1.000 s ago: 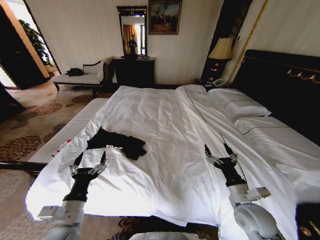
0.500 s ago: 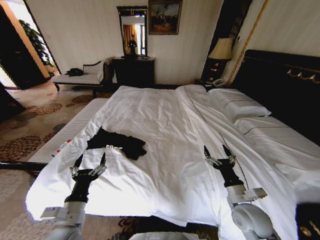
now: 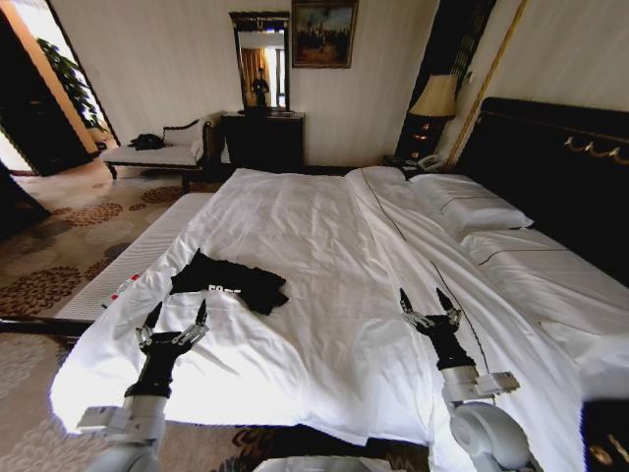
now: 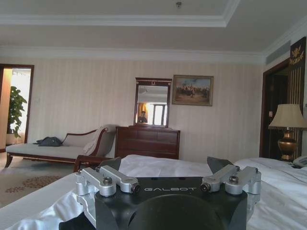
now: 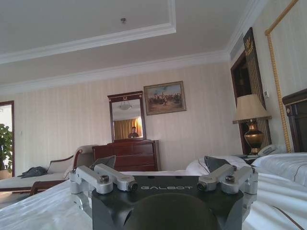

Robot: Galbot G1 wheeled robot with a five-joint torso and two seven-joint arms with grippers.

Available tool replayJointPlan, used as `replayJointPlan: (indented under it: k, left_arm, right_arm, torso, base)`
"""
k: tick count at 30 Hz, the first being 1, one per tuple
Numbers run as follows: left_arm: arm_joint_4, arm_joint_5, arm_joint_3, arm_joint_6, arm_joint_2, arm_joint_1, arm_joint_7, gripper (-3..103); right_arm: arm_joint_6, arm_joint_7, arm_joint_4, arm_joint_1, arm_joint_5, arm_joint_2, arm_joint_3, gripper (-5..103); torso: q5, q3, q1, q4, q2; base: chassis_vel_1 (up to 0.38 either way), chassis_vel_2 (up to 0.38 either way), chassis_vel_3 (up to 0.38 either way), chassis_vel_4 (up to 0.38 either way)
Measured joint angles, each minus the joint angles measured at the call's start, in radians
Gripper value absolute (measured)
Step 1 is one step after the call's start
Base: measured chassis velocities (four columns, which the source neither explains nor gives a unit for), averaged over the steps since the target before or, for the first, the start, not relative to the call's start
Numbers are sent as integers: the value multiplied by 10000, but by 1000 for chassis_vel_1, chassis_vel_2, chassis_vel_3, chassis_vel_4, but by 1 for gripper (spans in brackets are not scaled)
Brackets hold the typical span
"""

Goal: Fold the clothes on the bed.

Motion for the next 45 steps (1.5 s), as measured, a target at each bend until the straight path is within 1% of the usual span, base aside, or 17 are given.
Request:
replayJointPlan:
  k: [3,6,11,33,45]
  left_arm:
    - [20,-28,-9,8,28,-15,0,100]
    - [19,-306,-46,97,57,-58,-9,100]
    - [54,-533,-157,136,156,-107,-29,100]
    - [243,-608,-150,96,281,-244,-46,100]
    - [208,-632,-206,37,274,-207,-46,100]
  right_arm:
    - [15,-25,0,-16,-13,26,24,100]
    - [28,-29,2,-36,-16,33,66,100]
    - [29,-42,36,-81,-24,58,107,100]
    - [19,-39,29,-112,26,276,174,100]
    - [33,-38,-10,-88,-7,332,174,100]
  torso:
    - [0,0,0,0,0]
    - [0,0,0,0,0]
    - [0,0,0,0,0]
    - [1,0,0,0,0]
    - [0,-1,0,0,0]
  base:
    - [0,0,0,0]
    - [0,0,0,0]
    - [0,0,0,0]
    - [0,0,0,0]
    - [6,62,-7,-65]
